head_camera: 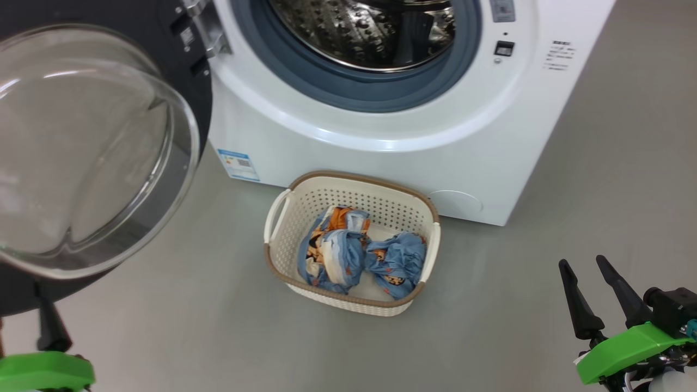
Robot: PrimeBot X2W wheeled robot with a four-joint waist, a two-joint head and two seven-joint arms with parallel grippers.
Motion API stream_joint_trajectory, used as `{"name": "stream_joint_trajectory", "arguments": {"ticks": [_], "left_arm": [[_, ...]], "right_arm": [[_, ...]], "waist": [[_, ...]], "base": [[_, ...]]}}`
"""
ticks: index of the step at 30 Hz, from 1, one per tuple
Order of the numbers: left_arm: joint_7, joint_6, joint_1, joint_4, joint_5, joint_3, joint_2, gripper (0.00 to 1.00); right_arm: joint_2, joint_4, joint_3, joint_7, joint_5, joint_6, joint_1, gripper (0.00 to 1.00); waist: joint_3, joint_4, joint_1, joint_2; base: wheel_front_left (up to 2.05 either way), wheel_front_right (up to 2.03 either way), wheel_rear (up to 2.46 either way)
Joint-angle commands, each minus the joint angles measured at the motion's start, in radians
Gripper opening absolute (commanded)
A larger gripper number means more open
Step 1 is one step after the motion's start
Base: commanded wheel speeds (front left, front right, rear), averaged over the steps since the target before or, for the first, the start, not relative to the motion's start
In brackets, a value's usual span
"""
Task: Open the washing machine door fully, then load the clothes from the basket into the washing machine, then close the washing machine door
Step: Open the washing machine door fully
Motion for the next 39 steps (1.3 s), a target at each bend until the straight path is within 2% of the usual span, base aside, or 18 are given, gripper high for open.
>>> {"name": "stream_joint_trajectory", "arguments": {"ticks": [1, 9, 24, 39], "left_arm": [[-0.006, -0.002, 0.021, -0.059, -0.016, -0.008, 0.03, 1.0], [-0.006, -0.002, 0.064, -0.121, -0.069, -0.109, 0.039, 1.0], [-0.006, -0.002, 0.086, -0.212, -0.114, -0.288, 0.092, 1.0], [-0.006, -0.002, 0.099, -0.226, -0.192, -0.35, 0.135, 1.0]], "right_arm": [[-0.004, -0.027, 0.011, -0.012, 0.002, 0.002, 0.01, 1.0], [0.009, -0.033, -0.003, -0.012, -0.001, 0.002, 0.014, 1.0], [0.039, -0.054, -0.036, -0.012, -0.008, 0.002, 0.004, 1.0], [0.053, -0.06, -0.051, -0.012, -0.011, 0.002, 0.008, 1.0]], "waist": [[-0.011, -0.028, 0.0, 0.0], [-0.015, -0.097, 0.0, 0.0], [0.018, -0.269, 0.0, 0.0], [0.02, -0.355, 0.0, 0.0]], "base": [[0.0, 0.0, 0.0], [0.0, 0.0, 0.0], [0.0, 0.0, 0.0], [0.0, 0.0, 0.0]]}}
